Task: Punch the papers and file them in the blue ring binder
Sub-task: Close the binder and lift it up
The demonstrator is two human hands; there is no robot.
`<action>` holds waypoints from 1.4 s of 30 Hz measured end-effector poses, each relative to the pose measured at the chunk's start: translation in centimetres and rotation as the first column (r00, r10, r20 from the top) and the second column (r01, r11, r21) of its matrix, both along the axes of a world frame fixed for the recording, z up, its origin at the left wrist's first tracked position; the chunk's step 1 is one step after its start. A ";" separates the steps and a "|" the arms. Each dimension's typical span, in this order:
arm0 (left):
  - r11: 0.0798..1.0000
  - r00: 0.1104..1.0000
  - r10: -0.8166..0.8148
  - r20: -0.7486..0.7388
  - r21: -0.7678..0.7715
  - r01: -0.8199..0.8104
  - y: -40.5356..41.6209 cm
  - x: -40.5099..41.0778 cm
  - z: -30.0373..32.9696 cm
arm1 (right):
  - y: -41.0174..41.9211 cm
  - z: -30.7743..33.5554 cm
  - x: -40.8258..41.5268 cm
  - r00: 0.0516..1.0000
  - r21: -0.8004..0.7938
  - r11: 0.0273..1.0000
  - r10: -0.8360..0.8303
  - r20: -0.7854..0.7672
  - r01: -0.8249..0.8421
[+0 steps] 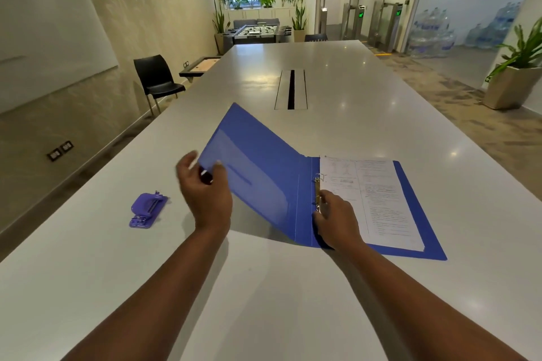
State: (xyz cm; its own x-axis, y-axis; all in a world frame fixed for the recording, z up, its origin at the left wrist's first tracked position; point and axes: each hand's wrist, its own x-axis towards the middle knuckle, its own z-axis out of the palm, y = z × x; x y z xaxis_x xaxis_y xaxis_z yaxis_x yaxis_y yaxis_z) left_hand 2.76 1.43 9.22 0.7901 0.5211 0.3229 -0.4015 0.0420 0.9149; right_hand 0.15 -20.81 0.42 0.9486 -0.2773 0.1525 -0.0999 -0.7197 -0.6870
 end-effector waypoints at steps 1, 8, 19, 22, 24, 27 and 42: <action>0.997 0.998 -0.065 0.021 0.047 0.064 -0.6 -0.2 0.0 | -0.1 0.0 0.0 1.000 0.010 1.000 0.009 0.000 -0.009; 0.749 0.789 -0.614 -0.020 0.299 0.591 -4.8 -1.9 -1.9 | -1.5 0.9 -0.7 0.995 0.121 0.990 0.085 -0.056 -0.078; 0.493 0.724 -0.576 -0.380 0.545 0.679 -10.2 -0.9 -6.6 | -10.8 5.5 -3.5 0.929 0.929 0.368 -0.331 0.167 -0.036; 0.470 0.731 -0.531 -0.429 0.569 0.675 -11.1 -0.6 -7.5 | -15.7 6.6 -5.5 0.948 0.991 0.129 -0.309 0.072 -0.033; 0.481 0.735 -0.505 -0.453 0.559 0.675 -11.7 -0.5 -7.6 | -18.4 6.6 -6.3 0.957 0.974 0.178 -0.276 -0.090 0.143; 0.499 0.733 -0.486 -0.475 0.538 0.680 -12.7 -0.4 -7.5 | -20.3 5.0 -6.8 0.931 0.829 0.432 -0.246 -0.269 0.354; 0.733 0.360 -0.571 -0.738 -0.261 0.628 -14.2 1.9 -4.6 | -15.8 3.0 -5.9 0.884 -0.079 0.959 -0.282 -0.373 0.273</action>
